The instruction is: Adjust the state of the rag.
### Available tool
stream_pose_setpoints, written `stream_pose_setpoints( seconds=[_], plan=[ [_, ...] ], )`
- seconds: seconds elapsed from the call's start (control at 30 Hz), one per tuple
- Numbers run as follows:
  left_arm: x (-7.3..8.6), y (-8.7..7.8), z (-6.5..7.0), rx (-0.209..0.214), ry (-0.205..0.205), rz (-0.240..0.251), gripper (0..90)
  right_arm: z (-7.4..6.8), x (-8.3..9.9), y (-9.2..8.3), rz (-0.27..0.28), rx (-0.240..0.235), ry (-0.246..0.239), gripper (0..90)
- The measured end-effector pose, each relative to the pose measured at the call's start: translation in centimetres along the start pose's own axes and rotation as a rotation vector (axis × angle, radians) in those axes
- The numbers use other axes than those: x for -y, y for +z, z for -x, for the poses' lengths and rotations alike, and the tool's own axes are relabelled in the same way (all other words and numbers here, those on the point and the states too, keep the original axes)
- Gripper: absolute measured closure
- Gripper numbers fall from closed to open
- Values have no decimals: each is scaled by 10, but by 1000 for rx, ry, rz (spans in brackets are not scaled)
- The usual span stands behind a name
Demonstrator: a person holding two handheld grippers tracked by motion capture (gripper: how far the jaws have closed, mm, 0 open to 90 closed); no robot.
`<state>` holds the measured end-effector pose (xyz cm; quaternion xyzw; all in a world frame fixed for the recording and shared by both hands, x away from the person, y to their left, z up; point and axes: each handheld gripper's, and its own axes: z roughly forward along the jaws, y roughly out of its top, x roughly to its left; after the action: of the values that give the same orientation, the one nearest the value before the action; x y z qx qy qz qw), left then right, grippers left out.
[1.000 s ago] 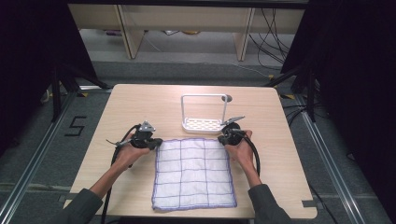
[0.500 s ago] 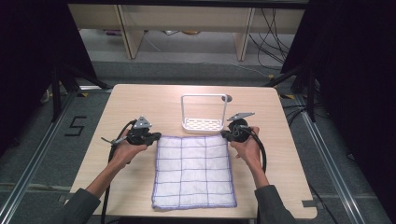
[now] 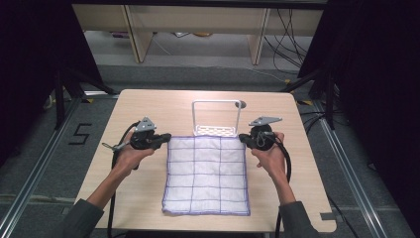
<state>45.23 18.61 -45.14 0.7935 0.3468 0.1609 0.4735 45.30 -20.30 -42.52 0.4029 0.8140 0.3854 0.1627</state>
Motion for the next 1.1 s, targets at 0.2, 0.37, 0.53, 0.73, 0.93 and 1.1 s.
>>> stream_pose_setpoints(
  seconds=[0.2,0.37,0.53,0.73,0.93,1.1],
  plan=[
    [9,-26,18,45,40,8,884,-15,19,-23,8,-16,-34,886],
    [23,-46,33,74,59,25,884,-29,34,-39,15,-27,-69,886],
    [41,-62,49,93,86,17,883,-42,44,-49,13,-38,-96,885],
    [64,-67,61,129,93,-9,883,-54,64,-52,8,-45,-123,885],
    [78,-72,73,138,111,-23,883,-67,80,-59,1,-56,-123,885],
    [85,-73,78,158,118,-42,883,-78,93,-64,-14,-56,-140,884]
  ],
)
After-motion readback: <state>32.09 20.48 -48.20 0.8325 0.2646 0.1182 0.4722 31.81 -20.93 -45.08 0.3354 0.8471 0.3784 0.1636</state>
